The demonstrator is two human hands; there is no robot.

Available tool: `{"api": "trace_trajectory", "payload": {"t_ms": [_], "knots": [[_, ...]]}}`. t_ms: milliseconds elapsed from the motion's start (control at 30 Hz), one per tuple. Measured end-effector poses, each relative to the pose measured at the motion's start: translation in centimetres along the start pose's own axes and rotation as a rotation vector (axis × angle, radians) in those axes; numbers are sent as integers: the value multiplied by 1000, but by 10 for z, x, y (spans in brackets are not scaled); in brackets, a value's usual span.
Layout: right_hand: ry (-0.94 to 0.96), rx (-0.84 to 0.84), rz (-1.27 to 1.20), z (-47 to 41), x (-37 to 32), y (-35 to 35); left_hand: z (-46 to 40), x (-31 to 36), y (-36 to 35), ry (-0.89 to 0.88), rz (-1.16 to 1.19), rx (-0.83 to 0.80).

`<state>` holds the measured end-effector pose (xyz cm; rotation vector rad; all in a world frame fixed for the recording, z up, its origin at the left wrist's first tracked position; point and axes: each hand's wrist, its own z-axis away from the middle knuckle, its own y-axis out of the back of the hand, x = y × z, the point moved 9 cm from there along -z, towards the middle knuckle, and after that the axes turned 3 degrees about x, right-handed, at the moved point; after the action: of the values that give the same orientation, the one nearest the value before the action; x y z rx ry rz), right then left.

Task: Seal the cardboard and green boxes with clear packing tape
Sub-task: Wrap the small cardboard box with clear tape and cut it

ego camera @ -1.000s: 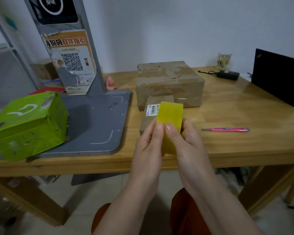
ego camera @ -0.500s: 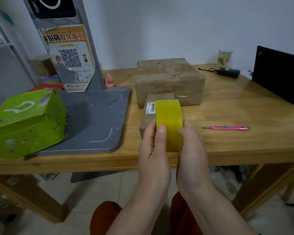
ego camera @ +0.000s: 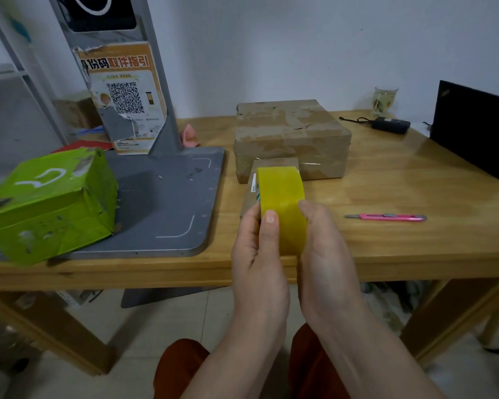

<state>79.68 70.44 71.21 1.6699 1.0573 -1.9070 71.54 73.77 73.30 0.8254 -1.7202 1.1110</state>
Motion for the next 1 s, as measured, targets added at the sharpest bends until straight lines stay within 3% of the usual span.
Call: {"api": "trace_trajectory", "payload": {"t_ms": [467, 1000], "knots": [[37, -55, -90, -2, -1, -3, -5, -10, 5, 137, 105, -61], [111, -20, -68, 4, -5, -8, -13, -8, -2, 29, 87, -139]]}}
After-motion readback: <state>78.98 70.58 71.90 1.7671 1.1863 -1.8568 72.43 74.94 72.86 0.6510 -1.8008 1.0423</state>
